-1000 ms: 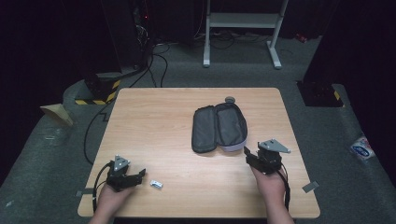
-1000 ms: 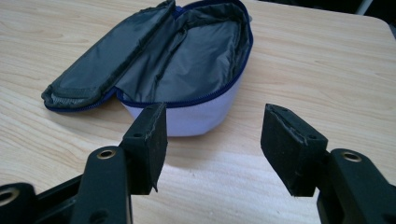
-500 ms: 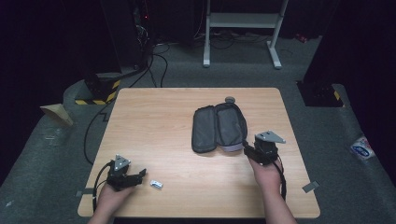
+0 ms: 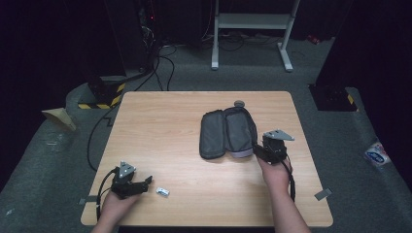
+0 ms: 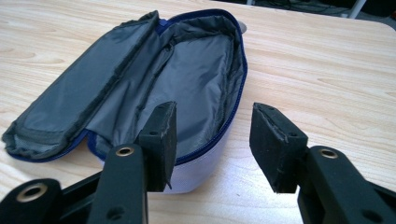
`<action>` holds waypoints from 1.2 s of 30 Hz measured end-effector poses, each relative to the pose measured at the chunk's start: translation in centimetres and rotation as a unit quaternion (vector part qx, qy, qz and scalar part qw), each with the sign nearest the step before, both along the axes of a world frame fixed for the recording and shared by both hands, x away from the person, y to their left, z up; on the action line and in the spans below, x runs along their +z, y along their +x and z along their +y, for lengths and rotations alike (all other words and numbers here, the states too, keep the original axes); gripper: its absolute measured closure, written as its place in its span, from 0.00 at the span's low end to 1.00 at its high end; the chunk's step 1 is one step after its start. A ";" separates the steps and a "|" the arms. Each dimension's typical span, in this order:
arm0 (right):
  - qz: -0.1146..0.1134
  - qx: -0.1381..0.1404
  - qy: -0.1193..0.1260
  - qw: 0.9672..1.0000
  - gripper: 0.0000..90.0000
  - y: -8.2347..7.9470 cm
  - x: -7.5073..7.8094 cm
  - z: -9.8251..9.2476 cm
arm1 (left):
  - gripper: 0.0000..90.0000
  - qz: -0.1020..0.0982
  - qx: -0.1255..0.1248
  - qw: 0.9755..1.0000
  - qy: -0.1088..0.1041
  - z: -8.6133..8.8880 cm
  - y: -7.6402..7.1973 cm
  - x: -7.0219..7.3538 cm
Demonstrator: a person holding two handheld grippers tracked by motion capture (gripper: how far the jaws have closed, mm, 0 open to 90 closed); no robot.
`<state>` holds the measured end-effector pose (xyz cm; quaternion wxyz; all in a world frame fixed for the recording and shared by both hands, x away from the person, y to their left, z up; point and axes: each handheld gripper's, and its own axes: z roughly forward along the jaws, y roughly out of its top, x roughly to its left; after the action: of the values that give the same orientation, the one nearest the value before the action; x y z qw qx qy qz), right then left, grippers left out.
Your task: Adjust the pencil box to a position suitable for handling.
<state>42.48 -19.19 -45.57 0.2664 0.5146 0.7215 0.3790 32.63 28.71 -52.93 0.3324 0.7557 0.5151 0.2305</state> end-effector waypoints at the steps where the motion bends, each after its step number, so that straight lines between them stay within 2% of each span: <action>1: 0.000 0.001 -0.002 1.000 0.59 0.2 -0.1 -0.1 | 0.20 0.000 -0.001 1.000 0.001 0.0 0.0 0.0; 6: 0.008 -0.001 0.004 1.000 0.68 1.0 -0.4 -0.4 | 0.21 -0.001 -0.001 1.000 0.001 0.0 0.0 0.0; 11: 0.020 0.006 -0.002 1.000 0.73 1.1 -0.8 -0.1 | 0.21 -0.001 -0.002 1.000 0.001 0.0 0.0 0.0; 18: 0.001 -0.001 0.001 1.000 0.74 1.2 -1.1 0.0 | 0.21 -0.001 -0.003 1.000 0.001 0.0 0.0 0.0; 28: 0.018 0.000 0.014 1.000 0.78 1.4 -1.8 -0.2 | 0.21 0.000 -0.002 1.000 0.000 0.0 0.0 0.0; 32: 0.031 0.001 0.015 0.999 0.82 1.6 -2.5 -0.2 | 0.21 0.000 -0.003 1.000 0.000 0.0 0.0 0.0; 36: 0.031 0.002 0.012 0.999 0.87 1.5 -2.8 -0.4 | 0.21 0.000 -0.003 1.000 0.000 0.0 0.0 0.0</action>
<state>43.98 -19.56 -48.37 0.2366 0.5281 0.7258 0.3719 32.64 28.72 -52.93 0.3335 0.7571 0.5128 0.2294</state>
